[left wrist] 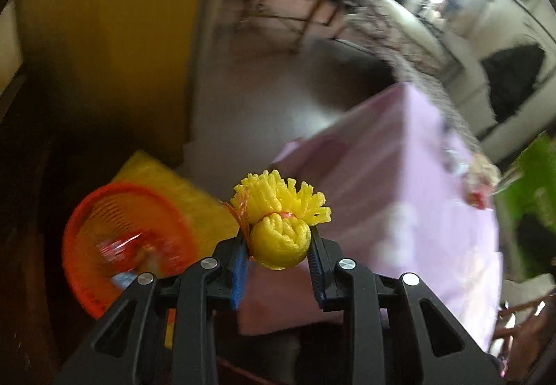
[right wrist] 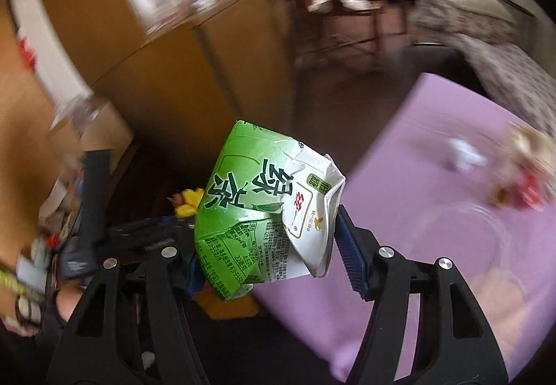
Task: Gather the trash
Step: 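Carry both items to the red wastebasket and open both grippers over it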
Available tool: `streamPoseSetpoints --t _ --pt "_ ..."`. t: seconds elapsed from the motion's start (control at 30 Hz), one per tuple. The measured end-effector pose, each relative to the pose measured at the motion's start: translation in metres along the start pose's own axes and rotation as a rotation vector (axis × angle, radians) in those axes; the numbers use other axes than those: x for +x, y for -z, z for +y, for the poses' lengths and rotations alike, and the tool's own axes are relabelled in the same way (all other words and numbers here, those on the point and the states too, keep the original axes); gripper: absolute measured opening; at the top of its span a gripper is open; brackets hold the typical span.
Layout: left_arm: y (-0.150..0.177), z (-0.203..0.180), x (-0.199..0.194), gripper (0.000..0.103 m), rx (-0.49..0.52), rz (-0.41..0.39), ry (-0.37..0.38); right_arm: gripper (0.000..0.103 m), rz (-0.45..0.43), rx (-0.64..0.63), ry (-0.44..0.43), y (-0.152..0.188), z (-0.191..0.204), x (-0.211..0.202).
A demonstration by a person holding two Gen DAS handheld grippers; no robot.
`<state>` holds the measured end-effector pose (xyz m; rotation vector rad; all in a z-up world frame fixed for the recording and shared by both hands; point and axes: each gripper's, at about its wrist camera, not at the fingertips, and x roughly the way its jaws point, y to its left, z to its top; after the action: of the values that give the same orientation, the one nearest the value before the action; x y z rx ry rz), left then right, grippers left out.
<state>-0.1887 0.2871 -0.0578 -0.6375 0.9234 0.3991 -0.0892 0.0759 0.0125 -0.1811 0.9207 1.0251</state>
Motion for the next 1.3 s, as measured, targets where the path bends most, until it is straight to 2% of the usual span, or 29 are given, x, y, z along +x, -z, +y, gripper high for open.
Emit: streamPoseSetpoints --t 0.23,0.37,0.5,0.63,0.83,0.93,1.0,1.07,1.13,1.3 --pt "0.008 0.088 0.003 0.030 -0.130 0.041 -0.138 0.063 0.189 -0.109 -0.093 -0.018 0.080 0.072" --pt "0.012 0.119 0.016 0.030 -0.204 0.073 -0.193 0.063 0.274 -0.112 -0.122 -0.016 0.112 0.112" --pt "0.018 0.144 0.027 0.031 -0.268 0.115 -0.196 0.063 0.359 -0.086 -0.145 -0.004 0.132 0.145" --pt "0.025 0.161 0.035 0.031 -0.294 0.145 -0.229 0.062 0.391 -0.039 -0.188 0.009 0.133 0.169" --pt "0.033 0.180 0.047 0.031 -0.353 0.187 -0.247 0.062 0.420 -0.028 -0.168 0.014 0.127 0.190" --pt "0.037 0.188 0.050 0.031 -0.376 0.206 -0.251 0.065 0.448 0.020 -0.209 0.013 0.124 0.204" --pt "0.038 0.191 0.053 0.036 -0.402 0.215 -0.246 0.066 0.472 0.023 -0.204 0.014 0.124 0.211" --pt "0.039 0.194 0.050 0.047 -0.422 0.212 -0.241 0.068 0.469 0.044 -0.203 0.013 0.120 0.213" --pt "0.038 0.194 0.047 0.056 -0.431 0.200 -0.254 0.077 0.462 0.074 -0.219 0.011 0.116 0.213" --pt "0.036 0.193 0.039 0.059 -0.448 0.188 -0.261 0.077 0.443 0.061 -0.189 0.010 0.113 0.210"
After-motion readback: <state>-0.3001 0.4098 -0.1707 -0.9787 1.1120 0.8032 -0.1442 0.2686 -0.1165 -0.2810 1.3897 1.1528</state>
